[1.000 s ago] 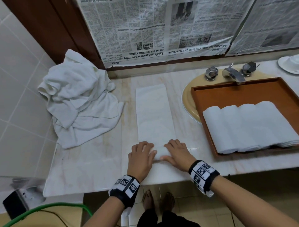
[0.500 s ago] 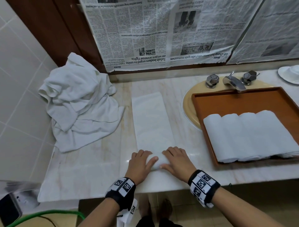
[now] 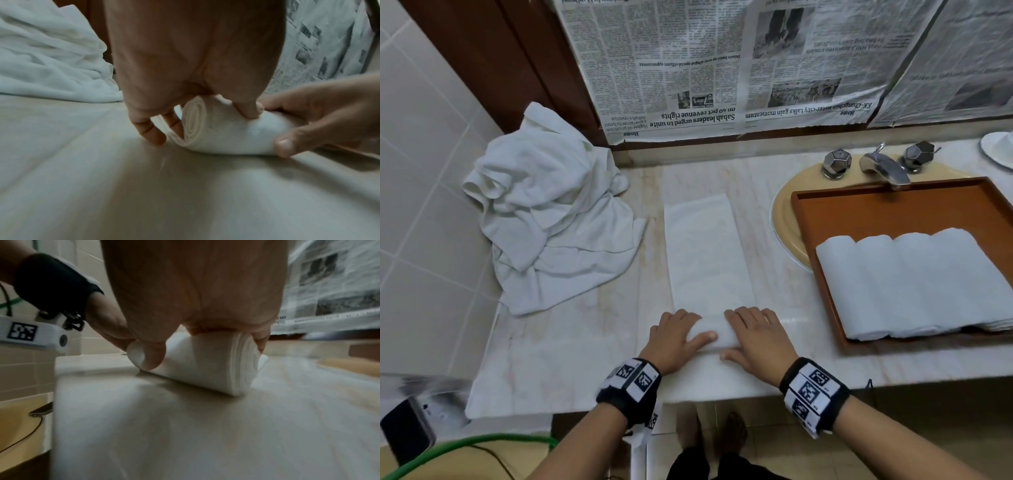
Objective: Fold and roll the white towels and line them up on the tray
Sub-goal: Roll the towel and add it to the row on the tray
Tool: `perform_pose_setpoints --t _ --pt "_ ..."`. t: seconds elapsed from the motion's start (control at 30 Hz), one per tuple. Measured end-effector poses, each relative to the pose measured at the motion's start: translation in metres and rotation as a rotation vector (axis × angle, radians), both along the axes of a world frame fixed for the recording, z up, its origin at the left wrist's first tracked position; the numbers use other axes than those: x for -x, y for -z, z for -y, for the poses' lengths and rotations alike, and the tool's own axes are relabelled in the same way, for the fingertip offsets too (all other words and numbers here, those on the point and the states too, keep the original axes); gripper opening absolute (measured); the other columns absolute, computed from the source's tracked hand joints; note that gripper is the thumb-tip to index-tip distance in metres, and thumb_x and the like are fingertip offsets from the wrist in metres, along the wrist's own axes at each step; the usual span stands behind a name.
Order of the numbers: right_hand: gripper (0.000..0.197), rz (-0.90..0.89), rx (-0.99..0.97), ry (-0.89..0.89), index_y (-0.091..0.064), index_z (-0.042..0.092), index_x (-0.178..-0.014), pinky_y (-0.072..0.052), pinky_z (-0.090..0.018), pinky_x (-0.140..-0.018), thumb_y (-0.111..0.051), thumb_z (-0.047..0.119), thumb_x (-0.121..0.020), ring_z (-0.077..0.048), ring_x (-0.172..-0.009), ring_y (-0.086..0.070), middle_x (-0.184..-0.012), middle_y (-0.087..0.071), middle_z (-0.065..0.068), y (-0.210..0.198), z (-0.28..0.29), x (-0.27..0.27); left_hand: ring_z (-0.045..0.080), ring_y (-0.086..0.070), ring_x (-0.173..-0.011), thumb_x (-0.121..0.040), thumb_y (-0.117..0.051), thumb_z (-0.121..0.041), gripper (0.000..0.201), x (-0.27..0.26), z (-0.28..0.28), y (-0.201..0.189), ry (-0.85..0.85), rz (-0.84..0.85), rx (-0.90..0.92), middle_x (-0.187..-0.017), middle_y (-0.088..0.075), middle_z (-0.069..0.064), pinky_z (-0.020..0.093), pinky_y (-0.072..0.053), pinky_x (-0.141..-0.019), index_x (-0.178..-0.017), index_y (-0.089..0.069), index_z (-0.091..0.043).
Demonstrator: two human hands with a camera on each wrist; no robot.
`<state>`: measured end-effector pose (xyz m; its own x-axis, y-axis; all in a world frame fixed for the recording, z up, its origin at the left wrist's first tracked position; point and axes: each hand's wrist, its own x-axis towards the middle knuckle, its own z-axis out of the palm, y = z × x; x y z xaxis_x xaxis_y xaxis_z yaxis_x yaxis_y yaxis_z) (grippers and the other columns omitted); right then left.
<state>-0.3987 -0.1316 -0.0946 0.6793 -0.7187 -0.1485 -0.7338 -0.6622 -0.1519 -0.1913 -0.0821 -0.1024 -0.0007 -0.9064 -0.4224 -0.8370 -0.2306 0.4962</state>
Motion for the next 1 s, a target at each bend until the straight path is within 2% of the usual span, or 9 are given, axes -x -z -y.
perform_pose_setpoints --t 0.13,0.3,0.37,0.43,0.57,0.67,0.73,0.83,1.0 --pt "0.057 -0.011 -0.255 0.026 -0.051 0.019 -0.131 -0.035 -0.038 -0.097 -0.053 0.059 -0.090 -0.022 -0.117 -0.048 -0.125 -0.052 -0.001 -0.006 0.025 -0.008 0.021 -0.037 -0.124 -0.093 -0.035 -0.070 0.059 0.009 -0.005 -0.006 -0.023 0.132 0.071 -0.133 -0.042 -0.008 0.041 -0.036 -0.099 -0.137 -0.048 -0.034" --pt "0.058 0.004 -0.662 0.060 -0.059 0.014 -0.119 -0.043 -0.039 -0.095 -0.064 0.061 -0.084 -0.022 -0.107 -0.055 -0.118 -0.060 -0.004 -0.017 0.042 -0.006 0.021 -0.040 -0.126 -0.083 -0.016 -0.079 0.080 0.022 -0.024 -0.001 -0.022 0.149 0.184 -0.139 -0.043 -0.007 0.037 -0.041 -0.099 -0.143 -0.042 -0.033" --pt "0.061 0.055 -0.614 0.093 -0.058 0.016 -0.120 -0.044 -0.039 -0.094 -0.064 0.063 -0.082 -0.021 -0.105 -0.054 -0.117 -0.058 -0.001 -0.016 0.034 -0.001 0.020 -0.043 -0.122 -0.084 -0.016 -0.079 0.080 0.022 -0.023 0.003 -0.023 0.130 0.190 -0.134 -0.047 -0.006 0.035 -0.041 -0.095 -0.139 -0.047 -0.030" --pt "0.066 0.060 -0.317 0.087 -0.052 0.017 -0.127 -0.044 -0.041 -0.091 -0.057 0.066 -0.083 -0.023 -0.107 -0.052 -0.120 -0.052 0.000 -0.009 0.017 0.003 0.020 -0.044 -0.119 -0.087 -0.023 -0.077 0.076 0.020 -0.018 0.003 -0.001 0.135 0.164 -0.130 -0.049 -0.005 0.034 -0.041 -0.094 -0.137 -0.050 -0.027" --pt "0.067 -0.058 0.037 0.025 -0.061 0.012 -0.108 -0.048 -0.044 -0.076 -0.067 0.065 -0.069 -0.028 -0.088 -0.060 -0.101 -0.059 -0.005 0.006 -0.012 0.002 0.023 -0.046 -0.113 -0.092 -0.042 -0.067 0.060 0.016 -0.002 -0.001 -0.023 0.014 0.049 -0.119 -0.053 0.000 0.035 -0.040 -0.095 -0.127 -0.057 -0.021" --pt "0.064 -0.079 -0.016 -0.001 -0.057 0.012 -0.113 -0.044 -0.044 -0.078 -0.065 0.062 -0.074 -0.030 -0.097 -0.059 -0.109 -0.056 -0.005 0.001 0.001 -0.004 0.024 -0.045 -0.116 -0.093 -0.043 -0.066 0.056 0.016 0.002 -0.006 -0.099 -0.040 -0.002 -0.120 -0.051 0.001 0.038 -0.040 -0.098 -0.123 -0.059 -0.022" --pt "0.064 -0.135 -0.170 -0.011 -0.047 0.014 -0.126 -0.040 -0.043 -0.089 -0.060 0.059 -0.083 -0.027 -0.114 -0.050 -0.124 -0.050 -0.004 -0.009 0.015 -0.010 0.023 -0.040 -0.121 -0.096 -0.037 -0.066 0.054 0.019 -0.005 -0.009 -0.101 0.113 0.050 -0.129 -0.045 -0.003 0.040 -0.040 -0.098 -0.130 -0.055 -0.029" --pt "0.067 -0.178 -0.432 0.021 -0.044 0.016 -0.128 -0.042 -0.042 -0.094 -0.065 0.060 -0.081 -0.025 -0.116 -0.049 -0.128 -0.051 -0.004 -0.019 0.032 -0.015 0.021 -0.037 -0.125 -0.090 -0.025 -0.073 0.065 0.025 -0.018 -0.011 -0.095 0.258 0.151 -0.138 -0.039 -0.008 0.039 -0.040 -0.097 -0.139 -0.045 -0.036" --pt "0.073 -0.119 -0.522 0.070 -0.046 0.019 -0.128 -0.042 -0.040 -0.095 -0.069 0.064 -0.076 -0.022 -0.113 -0.049 -0.124 -0.050 -0.001 -0.020 0.029 -0.001 0.018 -0.037 -0.123 -0.078 -0.019 -0.084 0.084 0.023 -0.031 0.001 -0.091 0.105 0.176 -0.135 -0.042 -0.005 0.032 -0.040 -0.098 -0.139 -0.045 -0.032"
